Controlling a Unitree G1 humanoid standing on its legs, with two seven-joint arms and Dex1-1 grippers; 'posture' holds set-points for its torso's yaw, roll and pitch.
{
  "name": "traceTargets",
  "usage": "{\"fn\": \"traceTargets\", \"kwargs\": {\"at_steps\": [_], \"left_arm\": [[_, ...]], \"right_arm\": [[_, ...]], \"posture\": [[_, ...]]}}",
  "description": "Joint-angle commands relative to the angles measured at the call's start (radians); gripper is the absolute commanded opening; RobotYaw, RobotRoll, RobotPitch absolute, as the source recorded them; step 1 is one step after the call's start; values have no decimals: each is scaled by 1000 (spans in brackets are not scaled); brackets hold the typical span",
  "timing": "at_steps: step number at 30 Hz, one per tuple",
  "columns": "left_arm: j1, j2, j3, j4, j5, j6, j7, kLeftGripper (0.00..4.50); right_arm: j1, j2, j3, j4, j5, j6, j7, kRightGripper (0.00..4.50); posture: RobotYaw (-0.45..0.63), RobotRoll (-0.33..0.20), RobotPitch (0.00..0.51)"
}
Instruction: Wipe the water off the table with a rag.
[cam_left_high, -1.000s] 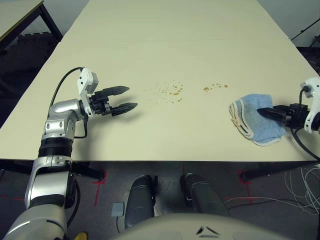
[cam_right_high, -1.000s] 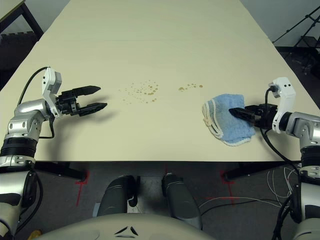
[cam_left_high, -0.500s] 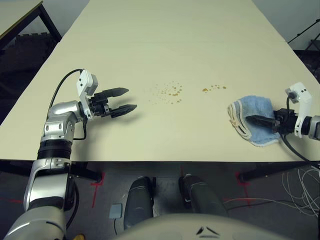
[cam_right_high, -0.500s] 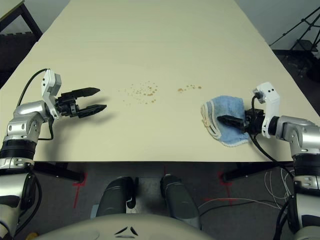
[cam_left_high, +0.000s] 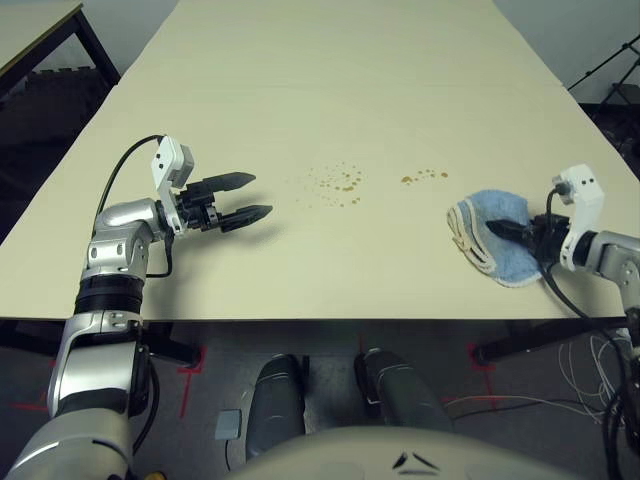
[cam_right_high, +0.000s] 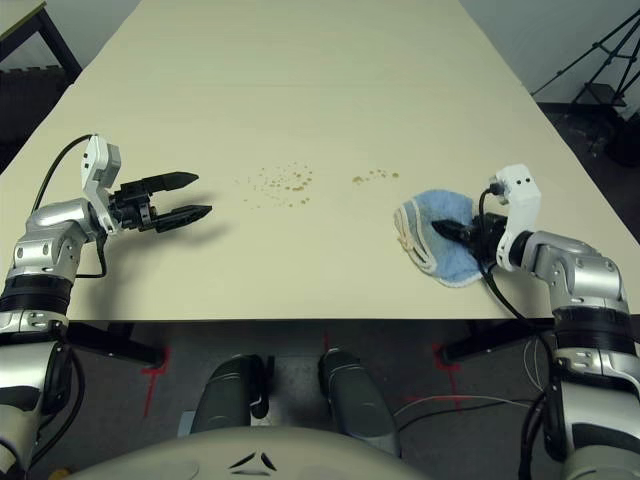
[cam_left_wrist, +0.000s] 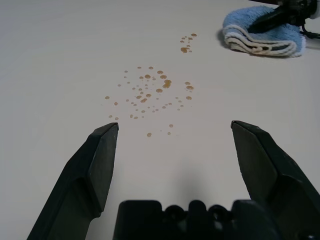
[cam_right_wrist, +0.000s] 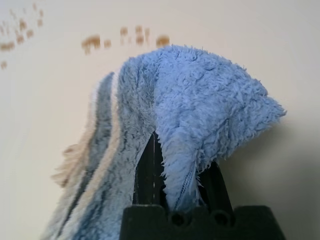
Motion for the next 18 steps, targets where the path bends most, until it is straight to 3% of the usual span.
{"fn": "traceTargets", "kwargs": {"at_steps": [1, 11, 18], "left_arm": [[-15, 8, -2, 30, 16, -14, -4, 4500], [-27, 21, 3, 50, 20, -24, -7, 4500], [-19, 44, 11, 45, 19, -18, -8, 4500]], "right_arm": [[-54, 33, -32, 28, 7, -53, -67, 11], [-210, 99, 1, 238, -49, -226, -164, 11], [-263, 164, 73, 394, -159, -383, -239, 11]], "posture": [[-221, 0, 124], [-211, 0, 137], [-194, 0, 151]]}}
